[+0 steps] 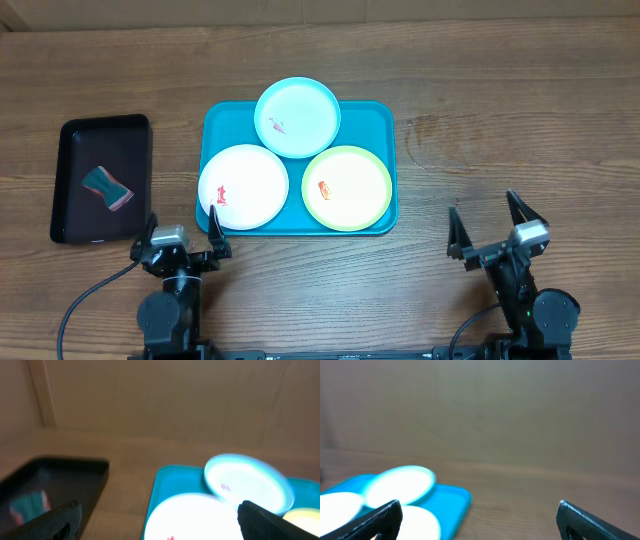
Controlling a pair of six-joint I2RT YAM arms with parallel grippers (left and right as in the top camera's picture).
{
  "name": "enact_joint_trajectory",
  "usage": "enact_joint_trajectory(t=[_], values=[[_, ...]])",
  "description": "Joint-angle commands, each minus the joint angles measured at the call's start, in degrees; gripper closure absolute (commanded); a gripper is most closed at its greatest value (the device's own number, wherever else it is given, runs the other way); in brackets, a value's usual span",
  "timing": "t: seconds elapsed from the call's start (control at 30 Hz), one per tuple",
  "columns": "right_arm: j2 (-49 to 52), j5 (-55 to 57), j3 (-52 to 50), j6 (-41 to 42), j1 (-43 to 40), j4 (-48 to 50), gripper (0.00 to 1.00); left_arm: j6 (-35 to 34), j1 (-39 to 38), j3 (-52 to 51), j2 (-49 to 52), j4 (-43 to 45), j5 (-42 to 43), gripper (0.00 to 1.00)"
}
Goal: Clean dirty plates on tray and stack at the side
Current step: 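Move left gripper to the sponge and right gripper to the light blue plate rim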
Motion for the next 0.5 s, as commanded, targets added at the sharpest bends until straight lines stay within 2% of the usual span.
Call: enact_joint_trajectory(t=[0.0, 0.17, 0.27, 0.4, 0.47], values=[[-0.4, -12.8, -0.6, 0.2, -0.2, 6.7, 0.00, -2.2, -0.1, -0.2, -0.5, 7.7, 4.4, 0.00], [-0.4, -12.7, -0.6, 0.2, -0.2, 19.1, 0.00, -2.0, -0.1, -0.2, -0.5, 21.9, 6.1, 0.00], [-0.4, -11.7, -0.5, 0.2, -0.2, 25.6, 0.00, 1.1, -0.1, 0.9, -0.5, 28.4, 6.1, 0.00], [0.2, -8.3, 2.7, 0.2, -0.2, 23.1, 0.00, 4.9, -0.1, 7.3, 1.3, 23.6, 3.8, 0.00], [2.6, -6.3, 7.1, 0.1, -0.2, 16.0, 0.00, 5.0, -0.1, 14.8, 5.9, 15.0, -1.0, 0.00]])
